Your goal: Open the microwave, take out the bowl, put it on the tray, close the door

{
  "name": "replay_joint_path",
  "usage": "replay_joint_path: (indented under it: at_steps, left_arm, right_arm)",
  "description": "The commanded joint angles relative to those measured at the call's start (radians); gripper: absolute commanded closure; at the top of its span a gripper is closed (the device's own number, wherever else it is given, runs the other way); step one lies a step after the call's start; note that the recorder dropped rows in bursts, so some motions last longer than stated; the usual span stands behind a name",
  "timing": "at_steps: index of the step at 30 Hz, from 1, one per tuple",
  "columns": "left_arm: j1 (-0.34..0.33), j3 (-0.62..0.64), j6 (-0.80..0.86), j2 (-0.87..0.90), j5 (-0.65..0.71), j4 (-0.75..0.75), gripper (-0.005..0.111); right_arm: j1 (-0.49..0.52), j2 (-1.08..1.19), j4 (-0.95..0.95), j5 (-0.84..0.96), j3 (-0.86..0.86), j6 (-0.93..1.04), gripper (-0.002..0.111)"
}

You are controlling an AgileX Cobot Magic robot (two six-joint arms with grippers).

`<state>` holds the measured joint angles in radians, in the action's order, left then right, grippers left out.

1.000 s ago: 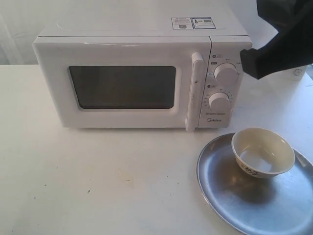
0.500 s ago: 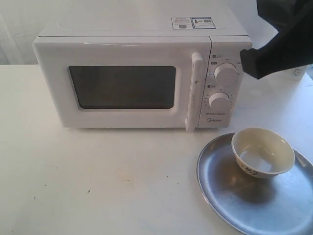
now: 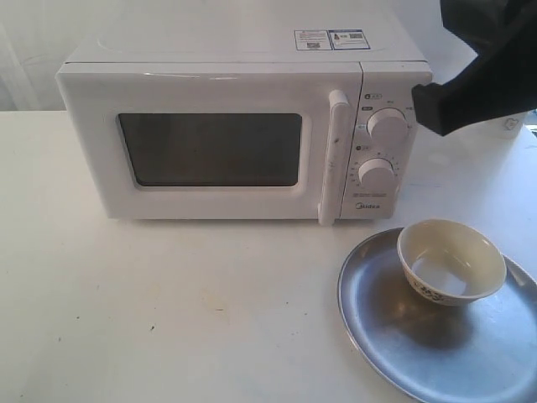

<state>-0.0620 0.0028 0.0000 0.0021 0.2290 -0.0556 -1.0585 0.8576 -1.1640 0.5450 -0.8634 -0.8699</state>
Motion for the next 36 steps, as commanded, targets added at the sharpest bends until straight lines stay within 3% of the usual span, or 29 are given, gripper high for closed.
replay_joint_path:
  at_steps: [1, 22, 36]
  left_arm:
    - [0.005, -0.003, 0.0, -0.002, 0.003, -0.007, 0.107]
    - [0.005, -0.003, 0.0, -0.002, 0.003, -0.007, 0.107]
    - [0.005, -0.003, 0.0, -0.002, 0.003, -0.007, 0.107]
  right_arm:
    - [0.002, -0.001, -0.011, 0.001, 0.006, -0.004, 0.108]
    - [0.002, -0.018, -0.006, 0.006, 0.004, -0.004, 0.108]
    - [0.042, -0.312, -0.052, 0.001, 0.174, -0.313, 0.108]
